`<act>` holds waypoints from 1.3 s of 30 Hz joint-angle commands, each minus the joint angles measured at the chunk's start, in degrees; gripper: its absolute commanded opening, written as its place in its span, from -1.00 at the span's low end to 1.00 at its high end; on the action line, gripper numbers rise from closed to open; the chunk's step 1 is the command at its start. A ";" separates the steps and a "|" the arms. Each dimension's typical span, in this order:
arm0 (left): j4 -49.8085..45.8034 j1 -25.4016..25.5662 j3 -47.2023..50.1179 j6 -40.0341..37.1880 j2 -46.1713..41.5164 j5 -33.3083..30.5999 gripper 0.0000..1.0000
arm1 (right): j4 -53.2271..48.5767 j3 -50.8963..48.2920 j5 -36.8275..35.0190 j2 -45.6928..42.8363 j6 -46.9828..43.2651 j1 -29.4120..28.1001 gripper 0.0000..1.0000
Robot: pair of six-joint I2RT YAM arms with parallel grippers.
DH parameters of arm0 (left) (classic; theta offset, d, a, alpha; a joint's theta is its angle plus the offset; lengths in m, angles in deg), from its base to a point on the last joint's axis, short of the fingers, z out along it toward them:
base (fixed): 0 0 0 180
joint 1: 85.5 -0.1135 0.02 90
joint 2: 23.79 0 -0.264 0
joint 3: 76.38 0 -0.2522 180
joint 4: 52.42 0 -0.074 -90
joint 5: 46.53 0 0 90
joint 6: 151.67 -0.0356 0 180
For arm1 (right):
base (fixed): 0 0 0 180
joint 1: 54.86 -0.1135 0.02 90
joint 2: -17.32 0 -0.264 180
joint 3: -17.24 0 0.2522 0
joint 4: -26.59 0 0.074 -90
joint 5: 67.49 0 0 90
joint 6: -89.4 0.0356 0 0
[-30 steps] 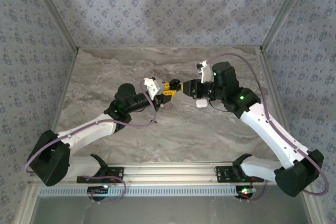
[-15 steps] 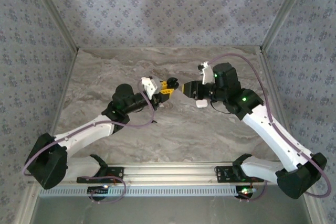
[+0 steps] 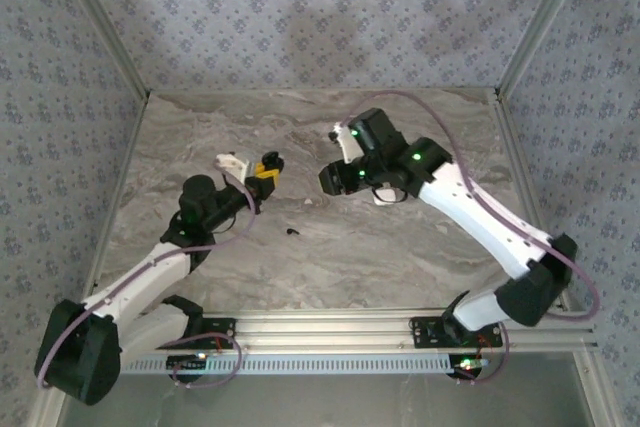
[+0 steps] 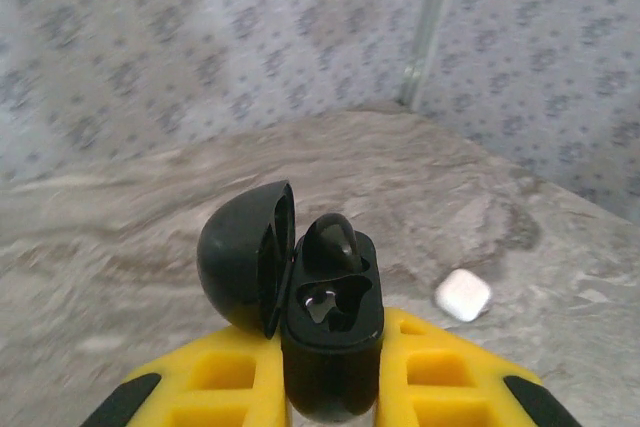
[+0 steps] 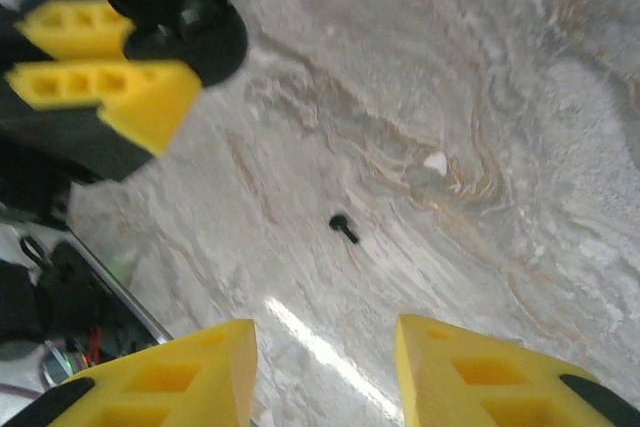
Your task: Insert the wireless bluetooth earbuds into the charging case
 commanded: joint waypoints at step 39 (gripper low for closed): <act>-16.50 -23.35 5.56 15.15 -11.14 -4.07 -0.68 | -21.95 33.98 -8.29 49.37 -23.01 -14.28 0.04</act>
